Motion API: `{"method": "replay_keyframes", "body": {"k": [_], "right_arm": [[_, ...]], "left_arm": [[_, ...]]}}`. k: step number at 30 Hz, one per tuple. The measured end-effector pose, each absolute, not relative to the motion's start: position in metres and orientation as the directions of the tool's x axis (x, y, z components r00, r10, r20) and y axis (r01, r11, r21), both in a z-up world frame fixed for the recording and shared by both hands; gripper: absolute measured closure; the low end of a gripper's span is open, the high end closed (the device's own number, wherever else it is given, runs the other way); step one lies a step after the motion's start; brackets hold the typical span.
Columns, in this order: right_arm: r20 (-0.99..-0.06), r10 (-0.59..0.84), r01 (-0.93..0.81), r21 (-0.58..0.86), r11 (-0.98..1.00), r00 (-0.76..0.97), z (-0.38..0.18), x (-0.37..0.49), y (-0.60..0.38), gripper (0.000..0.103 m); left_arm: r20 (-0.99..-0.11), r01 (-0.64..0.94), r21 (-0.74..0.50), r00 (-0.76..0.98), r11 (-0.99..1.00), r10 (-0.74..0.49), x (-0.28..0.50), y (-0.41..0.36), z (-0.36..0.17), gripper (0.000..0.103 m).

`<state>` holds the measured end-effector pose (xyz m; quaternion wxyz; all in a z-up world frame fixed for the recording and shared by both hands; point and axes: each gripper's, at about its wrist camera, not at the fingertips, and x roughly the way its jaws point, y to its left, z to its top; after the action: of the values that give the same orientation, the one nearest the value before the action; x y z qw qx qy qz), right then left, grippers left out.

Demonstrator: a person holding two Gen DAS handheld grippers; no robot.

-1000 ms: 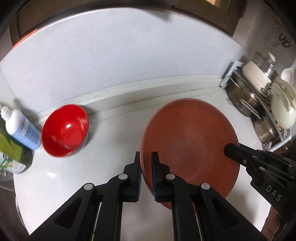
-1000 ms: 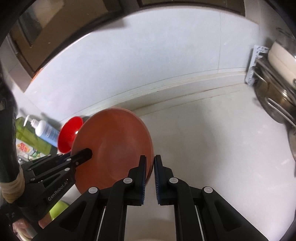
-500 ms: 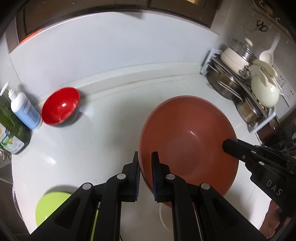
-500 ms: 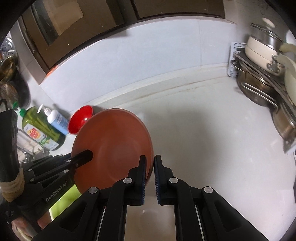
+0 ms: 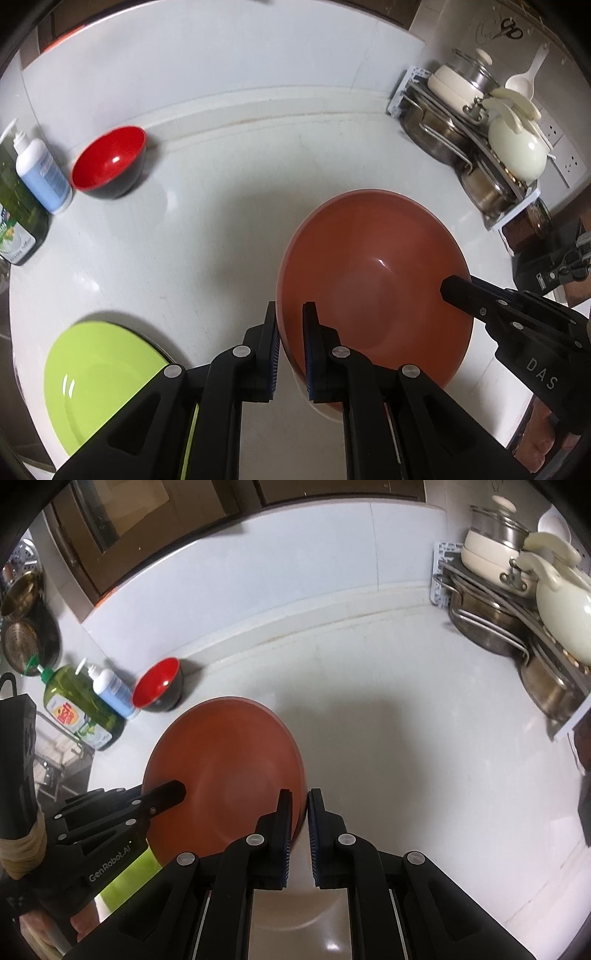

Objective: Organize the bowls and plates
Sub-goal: 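Lift the pink bowl with both tools and carry it over the white bowl, then lower the pink bowl into the white bowl and open both tools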

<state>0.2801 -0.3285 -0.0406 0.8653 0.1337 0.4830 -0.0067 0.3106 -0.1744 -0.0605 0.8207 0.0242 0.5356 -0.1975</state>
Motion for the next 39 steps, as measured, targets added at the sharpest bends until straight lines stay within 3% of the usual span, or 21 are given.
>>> {"method": "replay_keyframes", "body": {"k": [25, 39], "right_arm": [[-0.896, 0.161, 0.179, 0.254, 0.951, 0.415, -0.094, 0.251, -0.347, 0.093], [-0.901, 0.185, 0.161, 0.265, 0.951, 0.391, -0.105, 0.251, -0.348, 0.089]], "left_arm": [[-0.934, 0.369, -0.145, 0.256, 0.918, -0.251, 0.289, -0.189, -0.101, 0.089], [-0.930, 0.364, -0.147, 0.265, 0.920, -0.253, 0.289, -0.187, -0.097, 0.066]]}}
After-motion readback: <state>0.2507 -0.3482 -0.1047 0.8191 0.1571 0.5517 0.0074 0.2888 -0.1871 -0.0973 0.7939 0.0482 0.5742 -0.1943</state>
